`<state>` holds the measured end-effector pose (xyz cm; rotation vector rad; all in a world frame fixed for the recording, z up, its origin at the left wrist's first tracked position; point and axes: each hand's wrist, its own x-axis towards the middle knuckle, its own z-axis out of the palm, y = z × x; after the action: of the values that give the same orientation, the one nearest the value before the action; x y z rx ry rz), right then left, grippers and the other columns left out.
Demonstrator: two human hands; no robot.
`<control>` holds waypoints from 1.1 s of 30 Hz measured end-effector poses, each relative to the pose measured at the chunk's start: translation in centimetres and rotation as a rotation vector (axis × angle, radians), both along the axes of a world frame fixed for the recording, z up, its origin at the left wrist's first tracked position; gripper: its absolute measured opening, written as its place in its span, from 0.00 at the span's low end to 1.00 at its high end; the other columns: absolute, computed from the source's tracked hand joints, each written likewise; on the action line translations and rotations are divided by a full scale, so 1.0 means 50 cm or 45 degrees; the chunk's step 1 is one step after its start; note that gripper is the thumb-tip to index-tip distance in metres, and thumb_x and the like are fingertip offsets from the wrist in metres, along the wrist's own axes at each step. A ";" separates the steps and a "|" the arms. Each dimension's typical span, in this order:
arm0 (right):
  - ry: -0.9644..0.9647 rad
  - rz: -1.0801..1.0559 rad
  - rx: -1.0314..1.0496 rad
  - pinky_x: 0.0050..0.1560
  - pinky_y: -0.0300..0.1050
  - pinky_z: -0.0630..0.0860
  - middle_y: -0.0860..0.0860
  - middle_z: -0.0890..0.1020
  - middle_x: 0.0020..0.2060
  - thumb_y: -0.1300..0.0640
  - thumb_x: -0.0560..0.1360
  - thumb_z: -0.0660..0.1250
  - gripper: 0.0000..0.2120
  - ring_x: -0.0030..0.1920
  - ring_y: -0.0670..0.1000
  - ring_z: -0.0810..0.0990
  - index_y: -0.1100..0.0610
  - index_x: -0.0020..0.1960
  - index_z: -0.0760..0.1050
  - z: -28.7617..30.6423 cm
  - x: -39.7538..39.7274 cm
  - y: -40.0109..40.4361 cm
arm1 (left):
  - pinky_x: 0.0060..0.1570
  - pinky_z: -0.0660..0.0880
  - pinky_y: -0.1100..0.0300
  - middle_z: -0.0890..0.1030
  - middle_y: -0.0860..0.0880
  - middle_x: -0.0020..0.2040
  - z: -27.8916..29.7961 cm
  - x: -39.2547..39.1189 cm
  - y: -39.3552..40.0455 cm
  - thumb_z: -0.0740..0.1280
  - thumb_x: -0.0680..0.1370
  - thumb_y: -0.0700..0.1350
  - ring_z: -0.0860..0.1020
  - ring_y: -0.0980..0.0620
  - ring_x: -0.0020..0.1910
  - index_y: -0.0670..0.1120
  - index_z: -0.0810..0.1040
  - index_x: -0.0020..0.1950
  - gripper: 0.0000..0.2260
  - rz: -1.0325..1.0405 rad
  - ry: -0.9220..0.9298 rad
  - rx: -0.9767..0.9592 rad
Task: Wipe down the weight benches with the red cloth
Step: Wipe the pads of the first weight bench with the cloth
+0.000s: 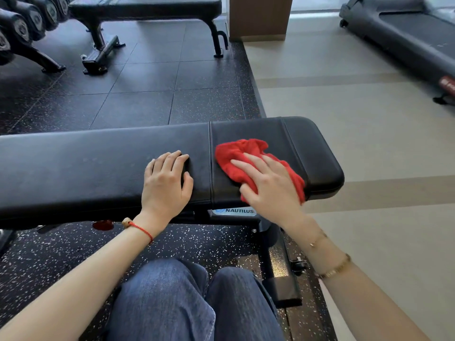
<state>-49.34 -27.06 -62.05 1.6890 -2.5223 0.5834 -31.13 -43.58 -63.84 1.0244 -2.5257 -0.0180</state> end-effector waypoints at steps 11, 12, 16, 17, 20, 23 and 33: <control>-0.080 -0.560 0.126 0.75 0.54 0.55 0.48 0.65 0.75 0.46 0.79 0.56 0.23 0.73 0.59 0.62 0.42 0.74 0.64 0.020 -0.232 -0.050 | 0.71 0.65 0.42 0.76 0.44 0.68 -0.004 -0.004 0.000 0.54 0.79 0.50 0.72 0.43 0.69 0.44 0.75 0.67 0.21 0.005 -0.008 -0.015; -0.077 -0.538 0.150 0.76 0.54 0.55 0.49 0.65 0.75 0.47 0.79 0.56 0.23 0.73 0.60 0.62 0.43 0.74 0.64 0.024 -0.239 -0.075 | 0.71 0.65 0.42 0.76 0.44 0.68 -0.003 -0.004 -0.001 0.54 0.79 0.50 0.72 0.42 0.68 0.44 0.75 0.67 0.21 0.007 -0.010 -0.013; -0.007 -0.338 0.193 0.71 0.54 0.62 0.50 0.67 0.74 0.48 0.78 0.58 0.21 0.70 0.60 0.67 0.45 0.71 0.69 0.038 -0.204 -0.169 | 0.70 0.66 0.42 0.77 0.44 0.68 -0.002 -0.005 -0.001 0.54 0.79 0.50 0.73 0.42 0.68 0.44 0.76 0.67 0.21 0.014 -0.001 -0.012; 0.010 -0.257 0.190 0.70 0.53 0.63 0.50 0.68 0.73 0.48 0.78 0.58 0.21 0.69 0.59 0.68 0.45 0.70 0.69 0.040 -0.177 -0.190 | 0.70 0.66 0.42 0.77 0.45 0.67 -0.002 -0.005 0.000 0.54 0.79 0.50 0.73 0.43 0.68 0.44 0.76 0.66 0.21 0.016 0.001 -0.010; 0.024 0.027 0.174 0.70 0.51 0.63 0.48 0.69 0.73 0.48 0.77 0.59 0.21 0.68 0.57 0.69 0.44 0.71 0.70 0.033 -0.066 -0.235 | 0.71 0.66 0.43 0.77 0.45 0.68 0.001 -0.006 0.002 0.55 0.79 0.49 0.73 0.43 0.68 0.44 0.76 0.66 0.20 0.013 0.004 0.008; -0.013 0.199 0.126 0.72 0.51 0.60 0.46 0.69 0.73 0.47 0.77 0.60 0.21 0.70 0.54 0.67 0.42 0.70 0.70 0.028 0.010 -0.222 | 0.71 0.67 0.44 0.77 0.43 0.66 0.004 0.000 0.000 0.59 0.78 0.46 0.73 0.43 0.67 0.42 0.74 0.65 0.18 0.013 0.077 0.059; -0.002 -0.122 0.098 0.73 0.51 0.59 0.48 0.69 0.73 0.48 0.77 0.60 0.22 0.71 0.56 0.67 0.44 0.71 0.69 0.026 -0.107 -0.169 | 0.70 0.67 0.45 0.77 0.44 0.65 0.026 0.068 -0.037 0.58 0.78 0.49 0.73 0.43 0.67 0.43 0.74 0.67 0.21 0.079 0.028 0.003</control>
<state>-54.67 -35.52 -60.77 1.5796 -2.6421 0.4873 -27.74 -45.43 -62.53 1.0967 -2.4736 -0.0147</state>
